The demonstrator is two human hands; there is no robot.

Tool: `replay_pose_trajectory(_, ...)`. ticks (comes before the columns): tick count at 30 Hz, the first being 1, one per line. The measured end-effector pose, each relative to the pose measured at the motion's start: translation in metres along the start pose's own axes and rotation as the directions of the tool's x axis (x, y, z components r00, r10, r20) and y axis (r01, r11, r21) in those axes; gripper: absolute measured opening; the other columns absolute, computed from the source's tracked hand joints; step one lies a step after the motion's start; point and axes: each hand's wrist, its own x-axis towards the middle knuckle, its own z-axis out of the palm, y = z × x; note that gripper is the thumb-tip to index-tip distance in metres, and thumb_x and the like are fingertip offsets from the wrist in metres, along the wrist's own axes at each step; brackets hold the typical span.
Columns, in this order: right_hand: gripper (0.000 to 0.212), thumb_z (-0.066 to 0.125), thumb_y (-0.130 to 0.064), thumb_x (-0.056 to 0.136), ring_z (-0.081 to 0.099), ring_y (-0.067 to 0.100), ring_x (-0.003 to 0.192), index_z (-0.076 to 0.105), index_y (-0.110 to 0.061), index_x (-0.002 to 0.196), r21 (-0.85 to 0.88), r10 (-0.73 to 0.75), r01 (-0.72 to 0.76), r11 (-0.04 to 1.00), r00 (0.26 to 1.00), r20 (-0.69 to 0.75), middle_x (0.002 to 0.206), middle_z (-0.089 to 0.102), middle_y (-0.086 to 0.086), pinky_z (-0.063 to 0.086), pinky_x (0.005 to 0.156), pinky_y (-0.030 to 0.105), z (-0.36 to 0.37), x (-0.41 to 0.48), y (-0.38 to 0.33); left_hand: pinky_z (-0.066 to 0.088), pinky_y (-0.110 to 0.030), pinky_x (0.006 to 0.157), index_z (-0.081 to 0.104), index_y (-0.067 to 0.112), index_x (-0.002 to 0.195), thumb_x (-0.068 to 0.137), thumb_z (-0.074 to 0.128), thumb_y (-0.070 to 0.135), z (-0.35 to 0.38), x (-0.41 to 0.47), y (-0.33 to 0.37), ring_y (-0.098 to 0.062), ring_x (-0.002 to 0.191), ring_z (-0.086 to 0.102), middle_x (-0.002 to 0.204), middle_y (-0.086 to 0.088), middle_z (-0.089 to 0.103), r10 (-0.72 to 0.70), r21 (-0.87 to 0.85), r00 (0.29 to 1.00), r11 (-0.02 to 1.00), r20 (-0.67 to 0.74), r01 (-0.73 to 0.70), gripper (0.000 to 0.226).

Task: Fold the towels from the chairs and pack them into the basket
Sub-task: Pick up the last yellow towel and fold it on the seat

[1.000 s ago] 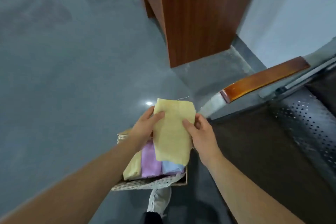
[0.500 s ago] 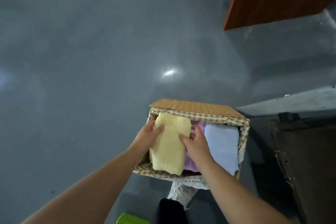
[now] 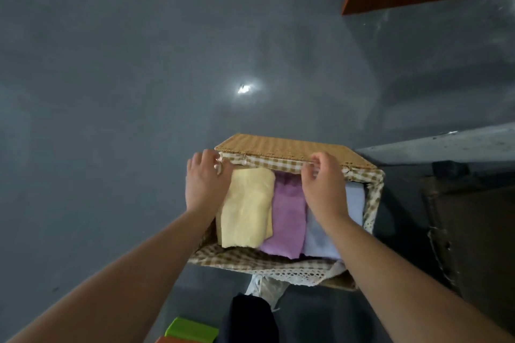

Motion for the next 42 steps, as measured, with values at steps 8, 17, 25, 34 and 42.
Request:
replay_pose_trajectory(8, 0.069, 0.044, -0.055, 0.097, 0.052, 0.044, 0.120, 0.051, 0.006, 0.129, -0.445, 0.435, -0.417, 0.793, 0.898, -0.068, 0.128, 0.057, 0.029, 0.046, 0.099, 0.048, -0.037, 0.059, 0.072, 0.043, -0.033, 0.078, 0.035, 0.002, 0.144, 0.091, 0.060, 0.051, 0.028, 0.080, 0.046, -0.033, 0.114, 0.057, 0.134, -0.018, 0.053, -0.372, 0.268, 0.855, 0.920, 0.363, 0.286, 0.076)
replay_pose_trajectory(17, 0.024, 0.075, -0.025, 0.078, 0.065, 0.027, 0.077, 0.062, -0.010, 0.090, -0.151, 0.591, -0.580, 0.801, 0.806, 0.043, 0.087, 0.068, 0.007, 0.057, 0.067, 0.035, -0.040, 0.101, 0.053, 0.057, -0.032, 0.077, 0.059, 0.010, 0.089, 0.082, 0.077, 0.010, 0.020, 0.097, 0.031, -0.022, 0.079, 0.069, 0.092, -0.006, 0.069, -0.425, -0.178, 0.860, 0.858, 0.282, 0.482, 0.019)
replay_pose_trajectory(25, 0.048, 0.050, -0.045, 0.081, 0.063, 0.026, 0.103, 0.055, -0.017, 0.119, 0.394, 0.414, -0.370, 0.841, 0.910, -0.031, 0.117, 0.064, 0.007, 0.053, 0.089, 0.051, -0.072, 0.110, 0.004, 0.050, -0.031, 0.073, 0.060, 0.020, 0.110, 0.088, 0.058, 0.035, -0.055, 0.114, 0.087, -0.012, 0.091, 0.064, 0.100, 0.006, 0.067, -0.181, -0.652, 0.959, 0.704, 0.218, 0.281, 0.026)
replay_pose_trajectory(34, 0.086, 0.043, -0.079, 0.085, 0.054, 0.017, 0.129, 0.055, -0.013, 0.140, 0.739, 0.510, -0.336, 0.584, 0.860, -0.012, 0.138, 0.059, 0.001, 0.037, 0.115, 0.040, -0.171, 0.040, -0.066, 0.045, -0.022, 0.066, 0.072, 0.024, 0.055, 0.083, 0.049, 0.057, -0.161, 0.057, 0.139, -0.008, 0.063, 0.058, 0.060, 0.007, 0.067, -0.090, -0.410, 0.988, 0.902, 0.127, 0.135, 0.049)
replay_pose_trajectory(42, 0.024, 0.057, 0.009, 0.090, 0.060, 0.007, 0.076, 0.065, -0.013, 0.088, 0.549, 0.581, -0.506, 0.665, 0.813, 0.045, 0.086, 0.066, 0.001, 0.046, 0.062, 0.020, -0.169, -0.070, -0.036, 0.049, -0.035, 0.091, 0.070, 0.022, 0.111, 0.091, 0.059, 0.041, -0.139, -0.047, 0.099, -0.025, 0.104, 0.062, 0.118, -0.003, 0.062, -0.028, 0.255, 0.912, 0.963, 0.409, -0.085, 0.030)
